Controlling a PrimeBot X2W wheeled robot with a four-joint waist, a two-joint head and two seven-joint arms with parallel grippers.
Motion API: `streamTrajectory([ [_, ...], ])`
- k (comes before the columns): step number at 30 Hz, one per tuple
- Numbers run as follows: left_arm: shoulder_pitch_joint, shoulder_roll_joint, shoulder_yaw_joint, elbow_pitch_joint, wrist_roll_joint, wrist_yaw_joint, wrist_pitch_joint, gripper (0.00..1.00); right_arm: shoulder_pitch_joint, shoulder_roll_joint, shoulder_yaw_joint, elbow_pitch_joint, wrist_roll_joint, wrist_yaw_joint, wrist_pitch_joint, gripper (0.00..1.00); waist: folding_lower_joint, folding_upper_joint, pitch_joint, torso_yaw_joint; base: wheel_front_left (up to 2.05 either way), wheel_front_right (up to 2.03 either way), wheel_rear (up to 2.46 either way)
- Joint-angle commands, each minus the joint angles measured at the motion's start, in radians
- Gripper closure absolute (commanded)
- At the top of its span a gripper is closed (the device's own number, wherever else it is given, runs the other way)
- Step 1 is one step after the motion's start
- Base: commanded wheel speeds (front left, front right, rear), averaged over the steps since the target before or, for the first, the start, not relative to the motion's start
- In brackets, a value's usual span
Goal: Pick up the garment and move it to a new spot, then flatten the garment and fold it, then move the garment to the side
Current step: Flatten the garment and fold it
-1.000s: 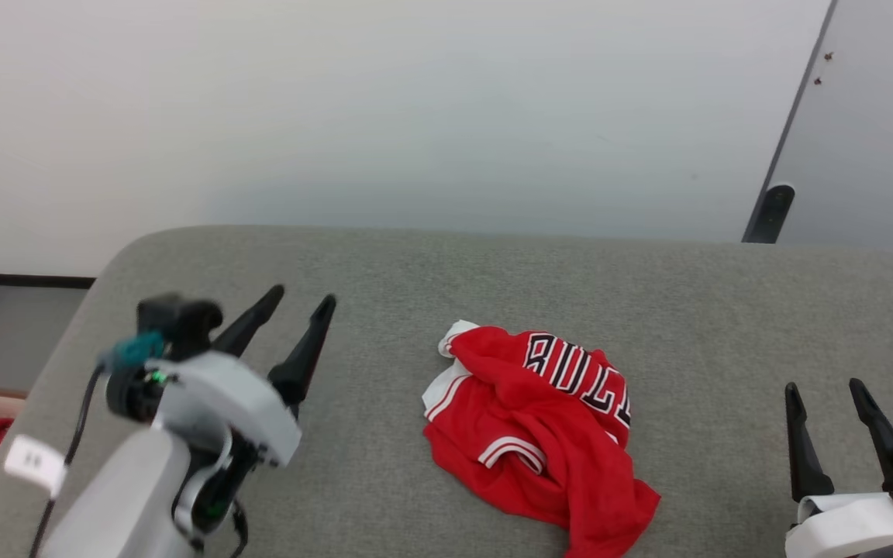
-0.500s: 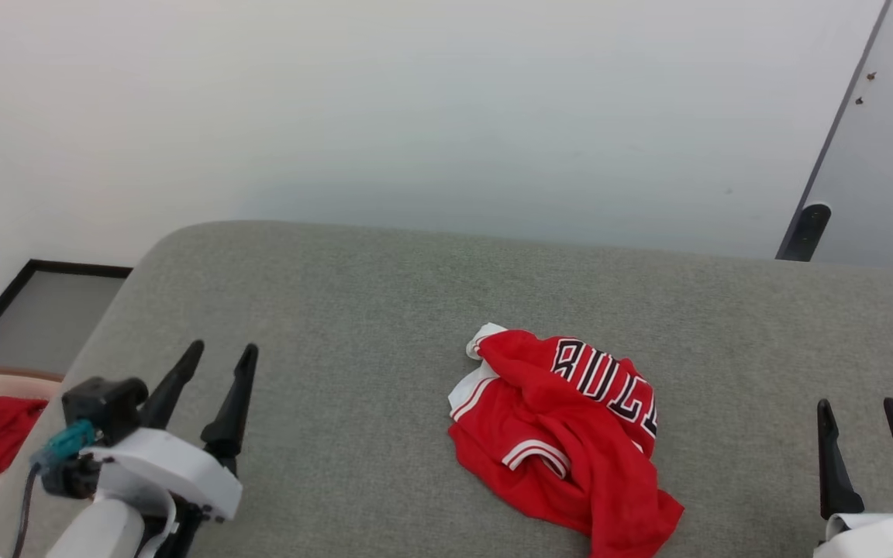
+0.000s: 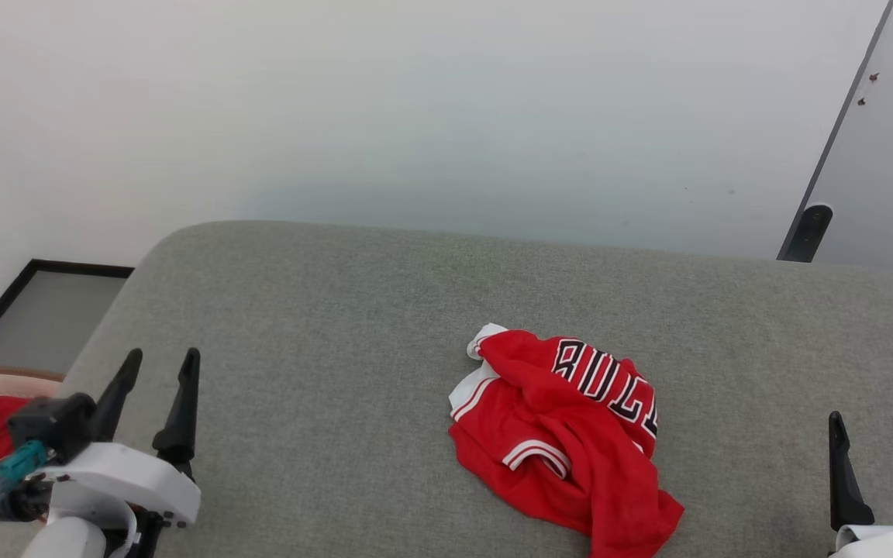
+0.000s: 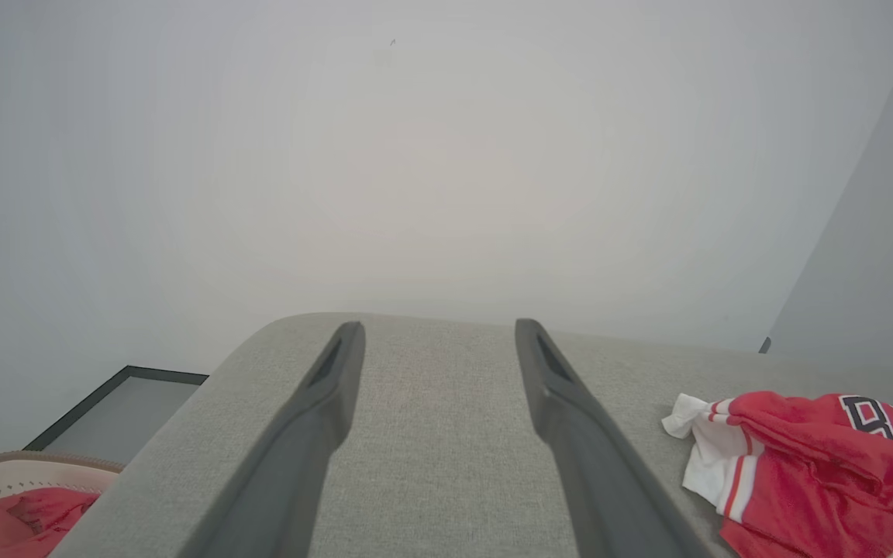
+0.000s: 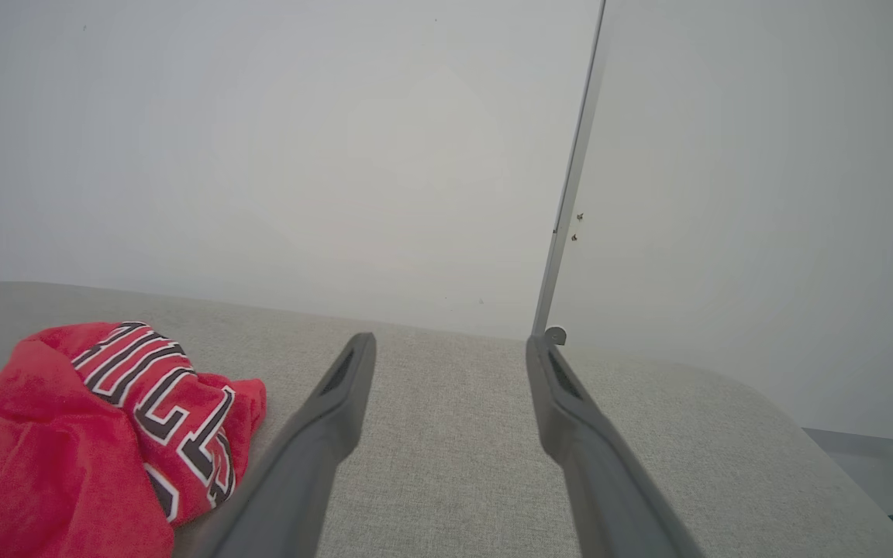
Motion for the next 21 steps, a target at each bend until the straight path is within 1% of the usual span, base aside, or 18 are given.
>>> streamTrajectory([
  [1,0.013,-0.004,0.006,-0.004,0.01,-0.004,-0.004,0.0,0.004,0.002,-0.001,-0.003,-0.004,0.0,-0.005,0.0,0.0,0.0,0.0,0.0,0.0,0.0,0.0],
  [6,0.017,-0.018,0.029,-0.004,0.029,-0.01,-0.004,0.0,0.006,0.006,0.0,-0.003,-0.004,0.0,-0.005,0.0,0.0,0.0,0.001,0.004,0.0,0.0,0.0],
  [10,0.008,-0.026,0.04,0.005,0.046,-0.011,-0.004,0.0,0.004,0.003,0.023,-0.001,-0.003,0.0,-0.005,0.0,0.0,0.0,0.001,0.026,0.0,0.0,0.0],
  [13,-0.011,-0.028,0.05,0.016,0.059,-0.003,-0.004,0.0,0.001,0.0,0.05,0.007,0.002,0.0,-0.005,0.0,0.0,0.0,0.0,0.059,0.0,0.0,0.0],
  [18,-0.006,-0.013,0.096,0.026,0.058,0.017,-0.004,0.0,-0.015,0.003,0.133,0.035,0.012,0.0,-0.003,0.0,0.0,0.0,-0.008,0.114,0.0,0.0,0.0],
  [21,0.003,-0.011,0.109,0.028,0.049,0.018,-0.003,0.0,-0.022,0.004,0.181,0.07,0.033,0.0,0.011,0.0,0.0,0.0,-0.012,0.149,0.0,0.0,0.0],
])
